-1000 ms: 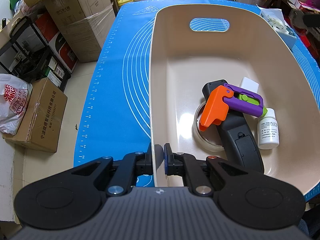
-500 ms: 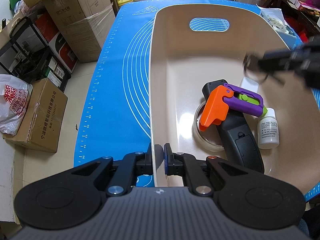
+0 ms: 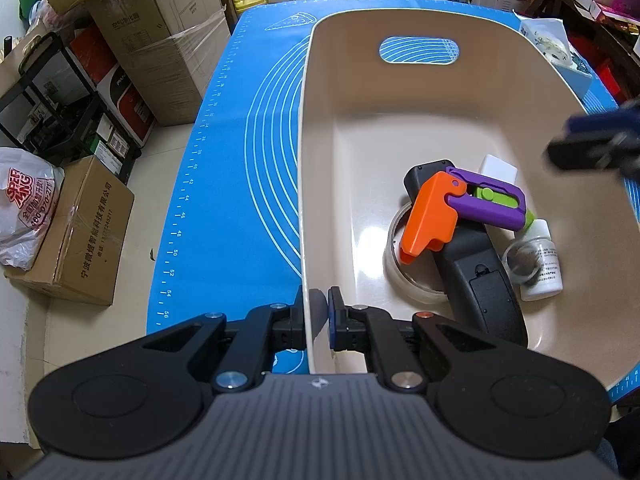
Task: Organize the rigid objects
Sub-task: 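Carry the keys into the basket and open the right gripper, then grasp the AA battery with the right gripper and lift it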
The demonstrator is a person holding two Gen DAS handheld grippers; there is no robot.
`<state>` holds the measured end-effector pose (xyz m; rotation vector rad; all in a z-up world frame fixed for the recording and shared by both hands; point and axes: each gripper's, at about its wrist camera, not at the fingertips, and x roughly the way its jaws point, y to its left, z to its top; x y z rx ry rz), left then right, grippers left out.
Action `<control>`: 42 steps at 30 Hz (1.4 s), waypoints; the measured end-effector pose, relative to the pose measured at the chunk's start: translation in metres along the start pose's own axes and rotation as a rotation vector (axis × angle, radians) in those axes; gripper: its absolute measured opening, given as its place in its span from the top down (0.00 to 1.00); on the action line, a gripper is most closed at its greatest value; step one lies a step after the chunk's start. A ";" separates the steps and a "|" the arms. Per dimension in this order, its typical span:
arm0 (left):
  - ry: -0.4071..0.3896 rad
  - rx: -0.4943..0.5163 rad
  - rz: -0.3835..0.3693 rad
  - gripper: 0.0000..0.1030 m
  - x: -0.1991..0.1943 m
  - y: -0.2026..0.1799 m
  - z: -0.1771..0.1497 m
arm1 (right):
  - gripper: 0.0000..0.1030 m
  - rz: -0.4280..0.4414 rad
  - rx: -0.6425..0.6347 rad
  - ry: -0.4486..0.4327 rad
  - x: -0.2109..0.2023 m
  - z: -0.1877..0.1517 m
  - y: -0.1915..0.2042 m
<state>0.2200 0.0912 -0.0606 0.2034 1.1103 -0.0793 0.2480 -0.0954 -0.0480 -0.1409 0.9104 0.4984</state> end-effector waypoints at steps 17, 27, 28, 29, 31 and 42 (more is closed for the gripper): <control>0.000 0.002 -0.001 0.90 0.001 -0.002 0.000 | 0.41 -0.237 0.371 0.206 0.013 -0.051 -0.134; 0.000 0.006 -0.001 0.90 0.001 -0.002 0.000 | 0.59 -0.255 0.418 0.290 0.050 -0.064 -0.138; 0.001 0.006 -0.001 0.90 0.001 -0.001 0.000 | 0.60 -0.256 0.414 0.296 0.053 -0.064 -0.137; 0.001 0.007 -0.001 0.90 0.001 -0.001 0.000 | 0.61 -0.259 0.410 0.298 0.054 -0.064 -0.136; 0.001 0.006 -0.002 0.90 0.001 -0.001 0.000 | 0.64 -0.277 0.398 0.299 0.056 -0.066 -0.134; 0.001 0.003 -0.002 0.90 0.001 -0.001 0.000 | 0.83 -0.311 0.259 0.248 0.042 -0.057 -0.110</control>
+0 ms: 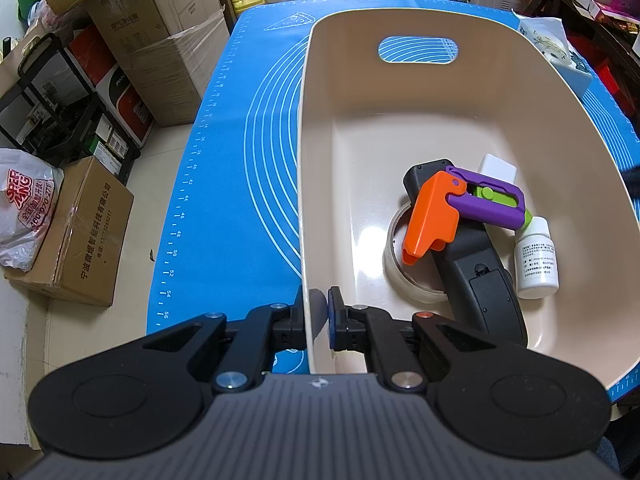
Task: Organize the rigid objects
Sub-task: 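Grasp the AA battery with the right gripper and lift it, then carry the battery into the basket and release it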
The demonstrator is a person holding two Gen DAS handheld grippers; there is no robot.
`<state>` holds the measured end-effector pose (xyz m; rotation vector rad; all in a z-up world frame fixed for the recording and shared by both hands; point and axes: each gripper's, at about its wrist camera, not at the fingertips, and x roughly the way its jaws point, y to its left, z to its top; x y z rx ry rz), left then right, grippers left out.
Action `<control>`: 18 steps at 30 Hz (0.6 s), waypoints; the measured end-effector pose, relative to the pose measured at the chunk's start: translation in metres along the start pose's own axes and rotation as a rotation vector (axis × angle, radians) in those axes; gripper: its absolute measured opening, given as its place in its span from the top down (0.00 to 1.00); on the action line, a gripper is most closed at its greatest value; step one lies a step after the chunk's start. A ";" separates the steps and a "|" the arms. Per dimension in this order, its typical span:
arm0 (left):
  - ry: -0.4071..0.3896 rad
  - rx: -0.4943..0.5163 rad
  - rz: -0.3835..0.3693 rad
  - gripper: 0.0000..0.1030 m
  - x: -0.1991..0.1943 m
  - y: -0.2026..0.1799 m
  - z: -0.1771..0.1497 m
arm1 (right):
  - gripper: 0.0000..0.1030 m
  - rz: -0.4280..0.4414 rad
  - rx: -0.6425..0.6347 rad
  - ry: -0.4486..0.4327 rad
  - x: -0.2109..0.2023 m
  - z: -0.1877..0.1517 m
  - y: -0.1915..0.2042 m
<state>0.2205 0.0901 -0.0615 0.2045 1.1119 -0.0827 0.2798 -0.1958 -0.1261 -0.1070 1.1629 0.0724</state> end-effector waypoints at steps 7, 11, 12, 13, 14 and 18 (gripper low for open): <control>0.000 0.000 0.000 0.90 0.000 0.000 0.000 | 0.83 0.028 0.046 -0.212 -0.060 0.021 -0.003; 0.000 0.001 0.001 0.90 0.000 0.000 0.000 | 0.83 0.075 0.058 -0.350 -0.094 0.031 -0.002; 0.000 0.001 0.001 0.90 0.000 0.000 0.000 | 0.83 0.089 0.054 -0.376 -0.100 0.033 -0.001; 0.000 0.000 0.000 0.90 0.000 0.000 0.000 | 0.83 0.099 0.044 -0.401 -0.106 0.033 0.003; 0.000 0.001 0.000 0.90 0.000 0.000 0.000 | 0.83 0.114 0.035 -0.430 -0.114 0.033 0.007; 0.000 0.001 0.001 0.90 0.000 0.000 0.000 | 0.83 0.202 0.010 -0.471 -0.128 0.037 0.026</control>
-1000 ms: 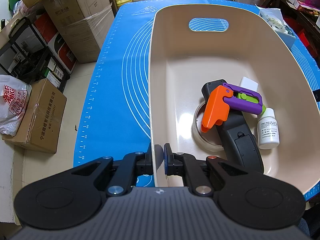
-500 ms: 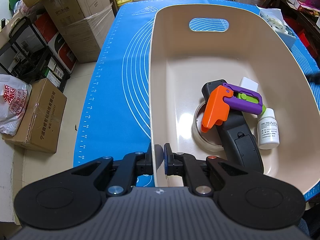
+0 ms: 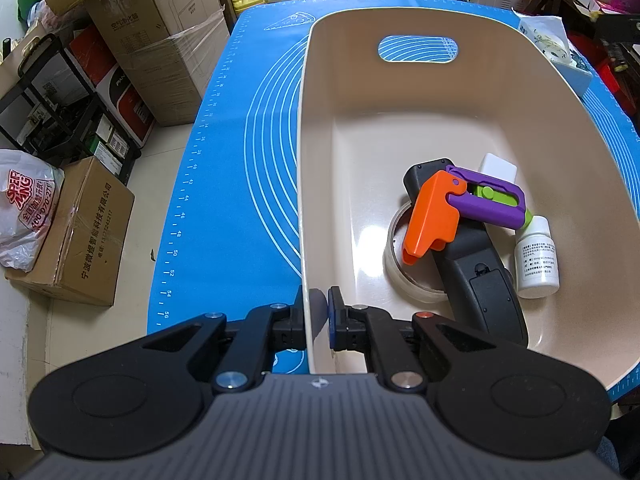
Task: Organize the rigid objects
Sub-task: 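Carry the battery into the basket and release it, then grasp the green round tin with the right gripper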
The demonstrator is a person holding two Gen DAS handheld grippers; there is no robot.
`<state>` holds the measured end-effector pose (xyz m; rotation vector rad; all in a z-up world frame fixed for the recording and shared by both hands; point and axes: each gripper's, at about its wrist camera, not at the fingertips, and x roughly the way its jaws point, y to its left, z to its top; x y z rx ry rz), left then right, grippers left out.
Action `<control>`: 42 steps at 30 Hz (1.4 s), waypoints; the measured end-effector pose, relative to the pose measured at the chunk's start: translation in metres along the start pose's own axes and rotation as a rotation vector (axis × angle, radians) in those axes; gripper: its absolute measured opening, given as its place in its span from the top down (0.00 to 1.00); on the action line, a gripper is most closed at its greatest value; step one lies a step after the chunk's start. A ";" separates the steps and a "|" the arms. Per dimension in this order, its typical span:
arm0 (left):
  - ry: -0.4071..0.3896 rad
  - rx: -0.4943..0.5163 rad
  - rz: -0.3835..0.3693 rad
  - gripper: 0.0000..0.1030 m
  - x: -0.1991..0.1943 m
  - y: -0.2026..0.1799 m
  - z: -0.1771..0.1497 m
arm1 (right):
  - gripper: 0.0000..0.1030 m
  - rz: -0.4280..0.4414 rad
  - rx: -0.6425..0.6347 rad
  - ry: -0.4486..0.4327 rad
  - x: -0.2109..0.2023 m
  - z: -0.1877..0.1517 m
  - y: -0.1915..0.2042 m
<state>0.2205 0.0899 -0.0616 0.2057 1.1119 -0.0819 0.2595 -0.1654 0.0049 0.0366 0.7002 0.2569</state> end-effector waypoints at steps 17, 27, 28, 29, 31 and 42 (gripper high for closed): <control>-0.001 0.006 -0.002 0.90 -0.001 0.001 -0.001 | 0.82 0.175 -0.318 0.287 0.053 -0.052 0.097; -0.005 0.006 -0.013 0.91 -0.001 0.003 -0.001 | 0.42 0.223 -0.237 0.212 0.032 -0.035 0.063; -0.005 0.005 -0.014 0.91 0.000 0.003 -0.001 | 0.40 0.214 -0.207 0.192 0.029 -0.030 0.054; -0.005 0.005 -0.015 0.91 0.001 0.003 -0.001 | 0.39 0.198 -0.170 0.165 0.026 -0.024 0.041; -0.004 0.005 -0.016 0.91 0.001 0.003 -0.001 | 0.37 0.126 -0.108 0.104 0.022 -0.015 0.016; 0.008 0.017 -0.014 0.91 0.002 0.002 0.001 | 0.36 -0.177 0.083 0.195 0.094 -0.029 -0.104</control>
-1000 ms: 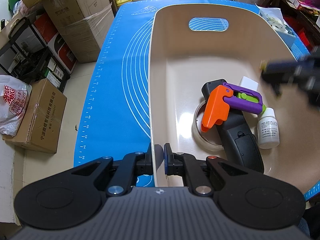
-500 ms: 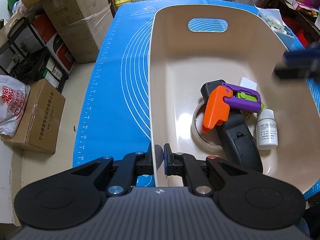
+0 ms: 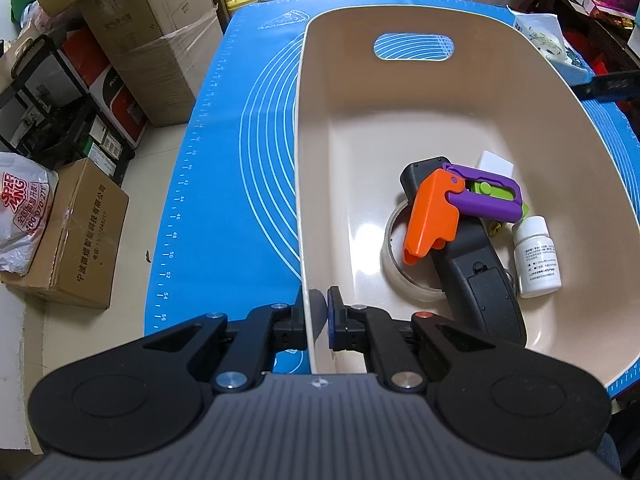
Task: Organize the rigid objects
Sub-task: 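Grasp the green round tin with the right gripper, then lower the green tin into the basket and open the right gripper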
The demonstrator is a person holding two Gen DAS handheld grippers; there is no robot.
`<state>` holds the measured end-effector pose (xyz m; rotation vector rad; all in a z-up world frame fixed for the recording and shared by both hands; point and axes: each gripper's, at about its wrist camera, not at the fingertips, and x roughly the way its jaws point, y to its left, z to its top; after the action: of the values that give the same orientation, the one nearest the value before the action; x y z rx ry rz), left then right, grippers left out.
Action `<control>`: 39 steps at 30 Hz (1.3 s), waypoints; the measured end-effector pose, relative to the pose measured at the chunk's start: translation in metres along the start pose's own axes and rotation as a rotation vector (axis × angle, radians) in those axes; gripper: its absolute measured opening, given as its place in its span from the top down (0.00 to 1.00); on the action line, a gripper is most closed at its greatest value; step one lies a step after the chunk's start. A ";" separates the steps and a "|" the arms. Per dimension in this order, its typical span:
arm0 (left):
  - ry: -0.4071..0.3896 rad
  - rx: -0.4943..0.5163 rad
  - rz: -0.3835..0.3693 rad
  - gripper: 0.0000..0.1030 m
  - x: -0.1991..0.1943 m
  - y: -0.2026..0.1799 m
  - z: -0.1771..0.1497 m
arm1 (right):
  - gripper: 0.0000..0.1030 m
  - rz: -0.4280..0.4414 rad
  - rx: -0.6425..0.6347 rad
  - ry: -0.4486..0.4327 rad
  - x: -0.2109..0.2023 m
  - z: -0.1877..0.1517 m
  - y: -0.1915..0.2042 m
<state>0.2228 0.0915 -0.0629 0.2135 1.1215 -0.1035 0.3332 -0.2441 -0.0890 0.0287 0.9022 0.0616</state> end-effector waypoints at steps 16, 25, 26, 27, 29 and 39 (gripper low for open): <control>0.022 -0.003 0.008 0.91 0.000 0.000 0.002 | 0.27 -0.071 0.025 0.026 0.081 -0.006 0.014; 0.020 -0.011 0.011 0.91 -0.001 0.000 0.002 | 0.49 -0.078 -0.057 0.010 0.071 -0.007 0.027; 0.021 -0.013 0.010 0.91 -0.001 0.001 0.001 | 0.49 -0.076 -0.053 0.003 0.066 -0.008 0.026; 0.021 -0.013 0.010 0.91 -0.001 0.001 0.001 | 0.49 -0.068 -0.054 -0.005 0.060 -0.007 0.025; 0.019 -0.009 0.012 0.91 -0.001 0.001 0.002 | 0.49 -0.053 -0.076 -0.027 0.045 -0.004 0.026; 0.010 -0.017 0.014 0.91 -0.001 0.000 0.001 | 0.49 0.147 -0.214 -0.170 -0.072 0.008 0.072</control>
<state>0.2232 0.0916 -0.0620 0.2070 1.1307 -0.0809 0.2920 -0.1775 -0.0235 -0.0974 0.7186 0.2886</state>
